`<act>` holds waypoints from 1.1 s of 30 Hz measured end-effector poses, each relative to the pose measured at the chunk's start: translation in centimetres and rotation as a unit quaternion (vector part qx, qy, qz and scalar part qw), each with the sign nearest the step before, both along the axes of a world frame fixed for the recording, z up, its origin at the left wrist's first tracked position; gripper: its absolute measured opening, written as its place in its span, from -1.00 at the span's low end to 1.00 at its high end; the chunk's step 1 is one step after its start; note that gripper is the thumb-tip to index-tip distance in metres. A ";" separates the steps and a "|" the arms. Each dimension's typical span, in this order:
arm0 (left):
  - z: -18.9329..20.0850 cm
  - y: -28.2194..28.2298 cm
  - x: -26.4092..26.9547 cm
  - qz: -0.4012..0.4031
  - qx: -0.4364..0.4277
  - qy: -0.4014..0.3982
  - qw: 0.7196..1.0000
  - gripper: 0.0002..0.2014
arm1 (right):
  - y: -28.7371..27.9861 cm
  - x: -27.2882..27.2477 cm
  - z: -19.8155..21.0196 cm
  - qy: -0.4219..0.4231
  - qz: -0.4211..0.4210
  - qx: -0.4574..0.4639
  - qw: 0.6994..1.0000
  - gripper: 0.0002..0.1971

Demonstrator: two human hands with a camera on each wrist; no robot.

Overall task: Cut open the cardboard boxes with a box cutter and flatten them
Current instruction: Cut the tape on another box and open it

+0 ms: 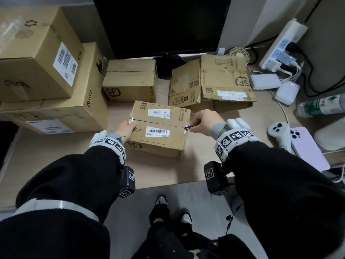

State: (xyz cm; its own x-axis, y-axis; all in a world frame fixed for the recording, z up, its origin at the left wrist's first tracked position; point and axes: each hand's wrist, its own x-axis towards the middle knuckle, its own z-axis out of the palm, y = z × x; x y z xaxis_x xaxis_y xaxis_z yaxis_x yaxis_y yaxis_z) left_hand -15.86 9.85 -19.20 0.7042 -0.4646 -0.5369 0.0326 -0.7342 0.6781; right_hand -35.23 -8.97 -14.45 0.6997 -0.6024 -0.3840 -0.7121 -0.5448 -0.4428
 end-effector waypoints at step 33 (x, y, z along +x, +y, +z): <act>3.4 -2.6 -1.5 -0.303 0.056 -0.222 0.925 -0.53 | 1.0 3.0 -0.4 -0.018 -0.050 -0.050 0.997 -0.92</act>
